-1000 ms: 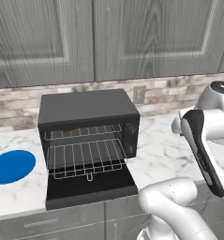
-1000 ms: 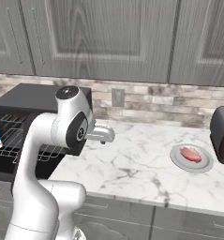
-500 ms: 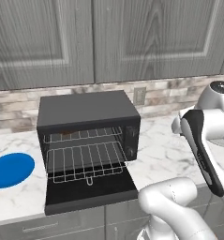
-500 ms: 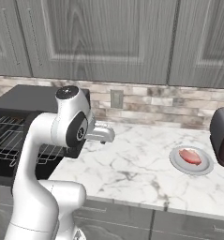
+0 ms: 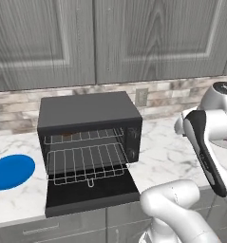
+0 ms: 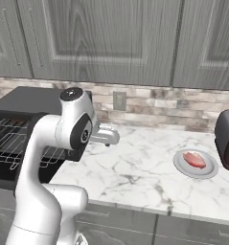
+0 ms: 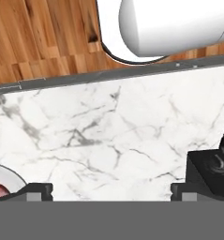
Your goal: Open the toaster oven door. Place the hotdog bun on the top rack in the toaster oven and place the steak on the bottom rack.
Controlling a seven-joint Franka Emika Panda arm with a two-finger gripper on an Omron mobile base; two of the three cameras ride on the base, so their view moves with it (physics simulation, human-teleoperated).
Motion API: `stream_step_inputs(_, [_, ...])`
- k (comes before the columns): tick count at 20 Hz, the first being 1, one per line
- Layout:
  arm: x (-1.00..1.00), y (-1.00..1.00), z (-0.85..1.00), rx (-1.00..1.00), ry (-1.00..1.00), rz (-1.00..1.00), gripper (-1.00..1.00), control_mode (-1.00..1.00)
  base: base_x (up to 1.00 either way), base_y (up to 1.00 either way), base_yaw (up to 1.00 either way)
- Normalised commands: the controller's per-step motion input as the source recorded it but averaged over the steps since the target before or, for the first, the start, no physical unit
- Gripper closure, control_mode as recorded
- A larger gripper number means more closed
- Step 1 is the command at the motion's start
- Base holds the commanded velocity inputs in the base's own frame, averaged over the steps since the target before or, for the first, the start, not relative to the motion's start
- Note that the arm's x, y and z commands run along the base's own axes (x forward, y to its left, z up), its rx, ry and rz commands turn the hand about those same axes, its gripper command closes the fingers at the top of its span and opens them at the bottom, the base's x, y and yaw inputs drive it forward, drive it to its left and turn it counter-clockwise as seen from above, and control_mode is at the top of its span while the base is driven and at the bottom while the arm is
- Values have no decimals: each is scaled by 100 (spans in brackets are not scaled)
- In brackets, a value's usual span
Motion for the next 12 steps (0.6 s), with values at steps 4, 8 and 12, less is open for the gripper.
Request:
stream_step_inputs(4, [15,-16,-2,0,5,0,-100,-100,0,0,0])
stream_step_inputs(8, [78,-50,-13,-9,30,0,-100,-100,0,0,0])
stream_step_inputs(12, [73,-88,-19,-16,20,-6,-100,-100,0,0,0])
